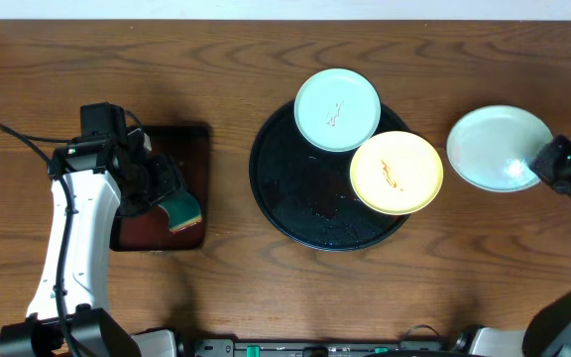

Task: Clean dirty plates on tray and stack at the side
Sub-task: 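Carry the pale green plate right and set it on the table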

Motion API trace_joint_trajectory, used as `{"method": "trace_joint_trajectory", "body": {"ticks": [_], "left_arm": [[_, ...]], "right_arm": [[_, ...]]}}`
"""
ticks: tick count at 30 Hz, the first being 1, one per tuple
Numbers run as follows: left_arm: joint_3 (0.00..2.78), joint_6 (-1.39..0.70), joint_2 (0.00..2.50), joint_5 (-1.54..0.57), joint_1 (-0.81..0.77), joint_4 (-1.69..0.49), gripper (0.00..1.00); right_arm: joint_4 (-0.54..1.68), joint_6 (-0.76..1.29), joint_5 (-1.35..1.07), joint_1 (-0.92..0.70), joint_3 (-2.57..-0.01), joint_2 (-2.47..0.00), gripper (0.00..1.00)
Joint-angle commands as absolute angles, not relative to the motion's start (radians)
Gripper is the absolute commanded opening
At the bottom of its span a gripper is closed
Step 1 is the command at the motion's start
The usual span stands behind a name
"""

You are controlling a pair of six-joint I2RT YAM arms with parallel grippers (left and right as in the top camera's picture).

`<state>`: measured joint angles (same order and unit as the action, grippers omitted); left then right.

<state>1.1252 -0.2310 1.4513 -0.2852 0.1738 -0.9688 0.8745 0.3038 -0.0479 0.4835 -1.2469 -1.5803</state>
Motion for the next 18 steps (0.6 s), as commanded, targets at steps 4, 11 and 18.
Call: {"method": "trace_joint_trajectory", "body": {"ticks": [4, 11, 18], "left_arm": [[1.134, -0.221, 1.451, -0.288, 0.173, -0.971, 0.67], [1.134, -0.221, 1.451, -0.288, 0.173, -0.971, 0.67], [1.134, -0.221, 1.451, -0.288, 0.173, -0.972, 0.67]], "right_arm": [[0.855, 0.344, -0.004, 0.535, -1.247, -1.702, 0.01], [0.846, 0.344, -0.025, 0.543, -1.248, -1.77, 0.22], [0.839, 0.26, -0.148, 0.527, -1.249, -1.631, 0.38]]}}
